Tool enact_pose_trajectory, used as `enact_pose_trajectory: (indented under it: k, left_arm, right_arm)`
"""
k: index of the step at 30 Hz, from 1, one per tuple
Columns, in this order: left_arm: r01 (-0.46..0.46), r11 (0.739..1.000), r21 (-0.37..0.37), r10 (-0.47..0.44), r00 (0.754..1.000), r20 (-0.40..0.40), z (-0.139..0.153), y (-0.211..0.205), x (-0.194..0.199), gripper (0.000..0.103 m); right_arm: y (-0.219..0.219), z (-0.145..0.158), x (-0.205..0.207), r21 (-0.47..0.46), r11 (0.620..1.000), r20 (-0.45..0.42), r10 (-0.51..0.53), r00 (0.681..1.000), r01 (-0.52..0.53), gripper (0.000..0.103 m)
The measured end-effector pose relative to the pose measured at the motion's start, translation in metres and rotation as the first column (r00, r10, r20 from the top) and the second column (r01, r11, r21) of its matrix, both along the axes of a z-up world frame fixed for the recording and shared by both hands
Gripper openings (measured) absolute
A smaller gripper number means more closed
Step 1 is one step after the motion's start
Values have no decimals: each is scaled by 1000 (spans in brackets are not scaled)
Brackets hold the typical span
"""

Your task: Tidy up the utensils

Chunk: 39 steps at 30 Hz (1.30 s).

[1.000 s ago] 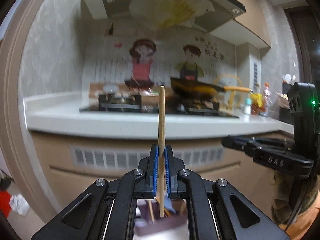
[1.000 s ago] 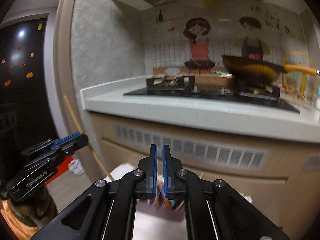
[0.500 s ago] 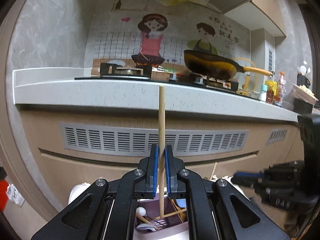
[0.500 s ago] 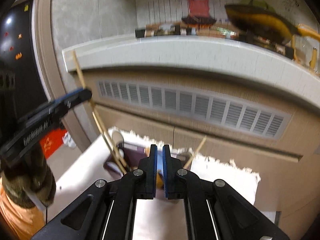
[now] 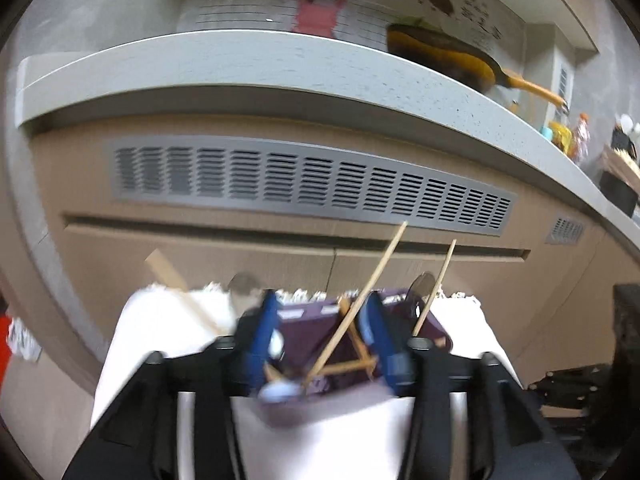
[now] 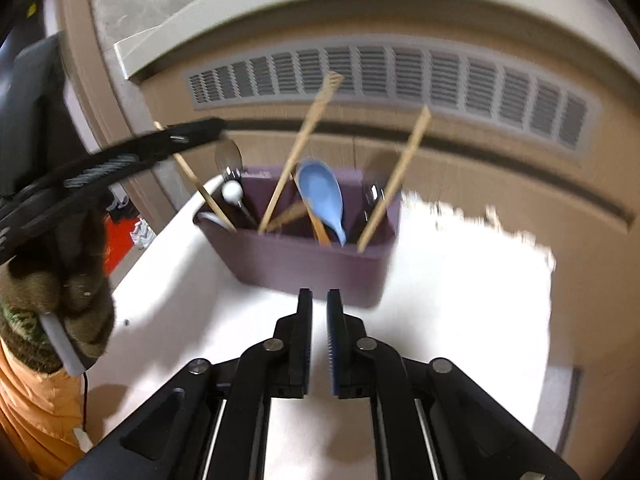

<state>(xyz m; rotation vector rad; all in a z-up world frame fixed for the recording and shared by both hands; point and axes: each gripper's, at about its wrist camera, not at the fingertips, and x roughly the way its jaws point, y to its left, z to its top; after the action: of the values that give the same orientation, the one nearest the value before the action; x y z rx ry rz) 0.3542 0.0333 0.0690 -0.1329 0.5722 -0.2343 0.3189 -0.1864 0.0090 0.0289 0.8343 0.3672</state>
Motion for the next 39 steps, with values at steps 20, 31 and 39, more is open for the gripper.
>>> enact_pose_trajectory:
  k: [20, 31, 39]
  left_arm:
    - [-143, 987, 76, 132, 983, 131, -48, -11, -233, 103]
    - [-180, 961, 208, 156, 979, 130, -55, -43, -247, 103]
    - [-201, 966, 165, 187, 978, 97, -59, -33, -244, 103]
  right_arm:
    - [-11, -14, -172, 17, 978, 283, -206, 937, 209, 91]
    - [-20, -26, -194, -2, 950, 357, -292, 887, 313, 102]
    - [-21, -32, -197, -16, 949, 355, -288, 889, 314, 102]
